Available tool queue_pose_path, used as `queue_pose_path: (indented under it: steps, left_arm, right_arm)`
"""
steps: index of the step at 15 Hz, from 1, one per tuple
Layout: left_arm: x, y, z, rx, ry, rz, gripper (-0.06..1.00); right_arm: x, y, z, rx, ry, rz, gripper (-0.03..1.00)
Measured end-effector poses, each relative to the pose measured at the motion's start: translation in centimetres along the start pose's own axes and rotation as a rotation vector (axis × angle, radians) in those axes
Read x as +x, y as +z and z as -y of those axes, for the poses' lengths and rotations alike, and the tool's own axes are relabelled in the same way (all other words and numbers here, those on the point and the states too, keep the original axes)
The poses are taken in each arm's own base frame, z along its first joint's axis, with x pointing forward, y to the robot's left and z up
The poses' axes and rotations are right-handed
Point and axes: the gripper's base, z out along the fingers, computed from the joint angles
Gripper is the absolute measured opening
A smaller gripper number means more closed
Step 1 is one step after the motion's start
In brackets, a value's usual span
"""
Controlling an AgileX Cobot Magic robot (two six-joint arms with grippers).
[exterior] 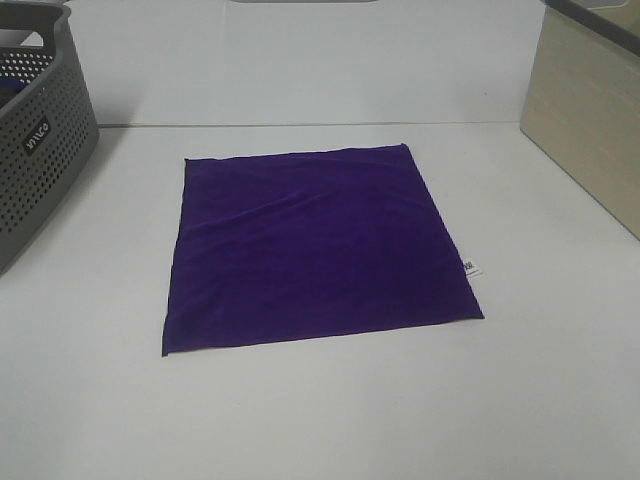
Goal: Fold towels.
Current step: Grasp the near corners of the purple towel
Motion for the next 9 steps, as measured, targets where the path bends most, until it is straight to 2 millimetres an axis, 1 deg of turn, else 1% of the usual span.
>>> queue_pose_path:
  steps: [3,4,5,6,7,8,9]
  left_arm:
    - [0.0,0.0,0.0,0.0,0.0,0.0,0.99]
    - [0.0,0.1,0.0,0.001,-0.001,-0.006,0.99]
    - [-0.3,0.3,0.0,0.007,-0.012,-0.059,0.99]
    - [-1.3,0.8,0.0,0.022,-0.025,-0.159,0.99]
    - [-2.7,1.6,0.0,0.047,-0.039,-0.264,0.99]
    - [-4.1,2.5,0.1,0.075,-0.056,-0.342,0.99]
    - [-5.4,3.5,0.3,0.108,-0.077,-0.403,0.99]
  right_arm:
    - [0.0,0.0,0.0,-0.001,0.01,-0.002,0.99]
    - [-0.3,0.1,0.0,-0.011,0.026,-0.037,0.99]
    - [-1.2,0.5,0.1,-0.03,0.054,-0.118,0.99]
    - [-2.8,1.0,0.3,-0.051,0.081,-0.219,0.99]
    - [-4.8,2.2,0.6,-0.071,0.102,-0.329,0.99]
    - [-7.1,4.3,1.0,-0.092,0.116,-0.438,0.99]
    - [-9.3,6.6,1.3,-0.122,0.127,-0.511,0.99]
